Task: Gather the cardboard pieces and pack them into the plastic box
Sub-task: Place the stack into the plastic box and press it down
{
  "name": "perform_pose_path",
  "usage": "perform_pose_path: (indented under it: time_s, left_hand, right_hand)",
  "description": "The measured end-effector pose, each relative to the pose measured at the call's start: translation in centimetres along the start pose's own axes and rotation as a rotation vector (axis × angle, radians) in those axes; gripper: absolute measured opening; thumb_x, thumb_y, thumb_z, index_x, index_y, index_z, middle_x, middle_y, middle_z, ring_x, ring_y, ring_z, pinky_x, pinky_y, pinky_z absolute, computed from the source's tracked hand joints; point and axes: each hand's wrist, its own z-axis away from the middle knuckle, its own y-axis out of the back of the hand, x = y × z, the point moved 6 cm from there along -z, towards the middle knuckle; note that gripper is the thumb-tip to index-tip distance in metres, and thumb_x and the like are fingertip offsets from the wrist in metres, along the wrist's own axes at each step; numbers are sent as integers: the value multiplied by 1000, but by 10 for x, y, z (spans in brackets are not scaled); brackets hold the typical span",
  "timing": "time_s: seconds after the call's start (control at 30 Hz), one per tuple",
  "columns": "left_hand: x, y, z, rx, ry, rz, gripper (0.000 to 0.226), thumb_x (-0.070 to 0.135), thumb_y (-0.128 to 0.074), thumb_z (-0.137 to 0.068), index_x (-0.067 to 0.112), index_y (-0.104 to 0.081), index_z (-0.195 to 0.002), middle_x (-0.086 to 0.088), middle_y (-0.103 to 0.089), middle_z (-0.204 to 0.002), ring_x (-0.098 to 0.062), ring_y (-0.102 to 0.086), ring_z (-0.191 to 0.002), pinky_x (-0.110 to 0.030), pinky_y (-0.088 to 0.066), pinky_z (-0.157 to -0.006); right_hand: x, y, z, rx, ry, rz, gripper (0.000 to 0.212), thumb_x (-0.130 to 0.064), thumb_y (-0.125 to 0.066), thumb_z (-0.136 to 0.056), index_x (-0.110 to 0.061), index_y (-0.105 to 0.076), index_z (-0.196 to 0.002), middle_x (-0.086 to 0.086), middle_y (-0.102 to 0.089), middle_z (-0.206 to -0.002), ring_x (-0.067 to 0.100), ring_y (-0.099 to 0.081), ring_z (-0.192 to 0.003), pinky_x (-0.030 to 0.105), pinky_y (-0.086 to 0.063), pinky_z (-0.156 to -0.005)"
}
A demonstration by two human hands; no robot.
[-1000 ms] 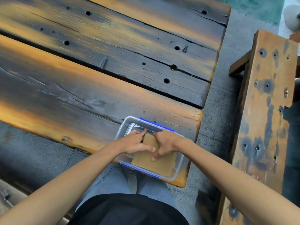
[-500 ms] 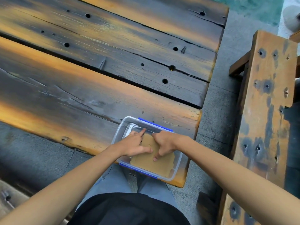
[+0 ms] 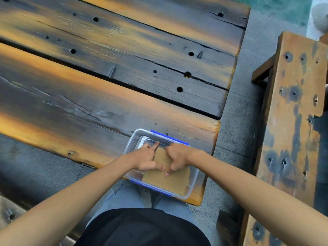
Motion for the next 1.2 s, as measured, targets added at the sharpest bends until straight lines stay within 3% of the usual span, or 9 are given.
perform_pose_path:
  time_s: [0.1, 0.2, 0.27, 0.53, 0.7, 0.9, 1.07, 1.2]
  left_hand:
    - [-3, -1, -4, -1, 4, 16, 90, 65, -56, -91, 2, -39, -153, -5, 2, -174, -27, -17, -152, -39, -29, -117]
    - [-8, -5, -6, 23, 51, 44, 111, 69, -59, -86, 9, -8, -163, -3, -13, -173, -23, -18, -152, -43, -38, -108]
    - [-10, -7, -7, 39, 82, 61, 116, 71, -59, -83, 13, 0, -164, -6, -26, -168, -22, -20, -152, -45, -41, -104]
    - [-12, -7, -6, 52, 88, 170, 109, 70, -67, -77, 21, -22, -163, 3, -17, -173, -24, -28, -151, -42, -38, -111]
    - [-9, -6, -4, 50, 46, 231, 93, 65, -68, -78, 22, -41, -156, 8, -8, -174, -22, -36, -148, -39, -38, -113]
    - [-8, -8, -1, 64, 89, 242, 106, 67, -65, -75, 18, -28, -161, 5, -14, -173, -22, -35, -148, -45, -39, -115]
    - [-9, -10, 1, 82, 150, 291, 119, 64, -70, -75, 24, -2, -164, -5, -50, -155, -24, -50, -138, -44, -45, -111]
    - [-8, -9, 1, 70, 121, 303, 124, 64, -72, -72, 22, -2, -164, -3, -57, -149, -23, -55, -133, -44, -47, -109]
  right_hand:
    - [0, -1, 0, 24, -9, 0, 82, -59, -82, -70, -10, -55, -130, 11, -61, -125, 29, -60, -111, 41, -53, -98]
    - [1, -3, 0, 30, -29, -5, 83, -59, -83, -69, -12, -54, -131, 10, -60, -126, 29, -60, -113, 42, -52, -98]
    - [1, -2, 0, 28, -43, -6, 83, -58, -83, -68, -12, -55, -131, 9, -60, -127, 29, -60, -114, 43, -52, -99]
    - [0, 0, 14, 32, -48, -130, 79, -53, -83, -72, -17, -52, -135, 7, -64, -127, 27, -61, -114, 44, -53, -99]
    - [8, 11, 31, 54, 5, -312, 39, -35, -59, -98, -16, -61, -132, 9, -69, -121, 27, -63, -110, 43, -52, -97]
    - [14, 6, 28, 140, -62, -262, 28, -22, -51, -103, -8, -71, -115, 15, -73, -108, 33, -63, -102, 44, -50, -94]
    - [15, 7, 26, 128, -89, -293, 31, -24, -53, -103, -15, -71, -126, 9, -74, -117, 28, -62, -108, 39, -49, -98]
    - [10, 11, 26, 100, -103, -263, 31, -21, -52, -99, -10, -71, -121, 14, -73, -113, 30, -63, -107, 44, -52, -97]
